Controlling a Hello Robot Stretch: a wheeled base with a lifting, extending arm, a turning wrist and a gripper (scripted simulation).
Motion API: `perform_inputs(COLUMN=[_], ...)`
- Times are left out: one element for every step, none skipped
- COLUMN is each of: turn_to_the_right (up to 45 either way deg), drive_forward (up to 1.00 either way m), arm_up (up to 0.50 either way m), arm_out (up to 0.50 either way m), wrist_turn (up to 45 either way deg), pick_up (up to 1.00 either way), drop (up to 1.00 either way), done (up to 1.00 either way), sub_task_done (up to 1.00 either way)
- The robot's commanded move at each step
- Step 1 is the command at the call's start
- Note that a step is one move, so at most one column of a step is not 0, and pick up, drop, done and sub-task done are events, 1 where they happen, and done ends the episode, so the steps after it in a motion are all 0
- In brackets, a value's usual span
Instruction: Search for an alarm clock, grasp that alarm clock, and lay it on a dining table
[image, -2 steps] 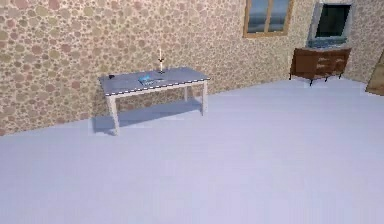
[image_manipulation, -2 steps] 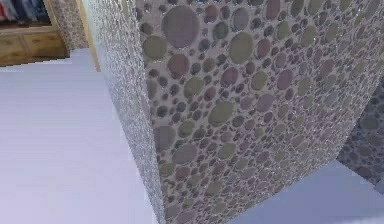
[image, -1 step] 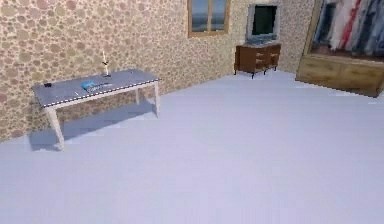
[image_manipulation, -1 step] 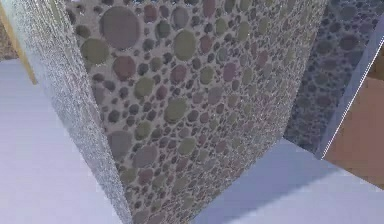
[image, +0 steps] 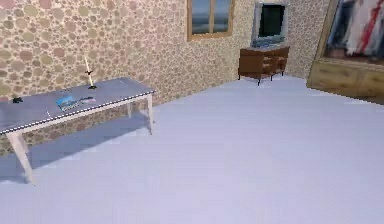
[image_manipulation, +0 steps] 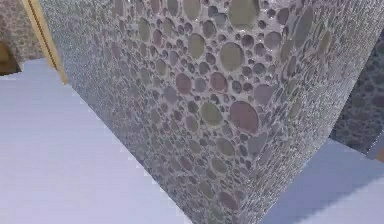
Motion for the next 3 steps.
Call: perform_inputs(turn_to_the_right=[45.0, 3.0, 0.0], drive_forward=[0.00, 0.00, 1.00], arm_up=[0.00, 0.00, 0.00], arm_out=[0.00, 0.00, 0.00], wrist_turn=[0.0, 0.0, 0.0], pick_up=[0.00, 0.00, 0.00], drop=[0.00, 0.00, 0.00], done=[0.00, 0.00, 0.00], sub_task_done=[0.00, 0.00, 0.00])
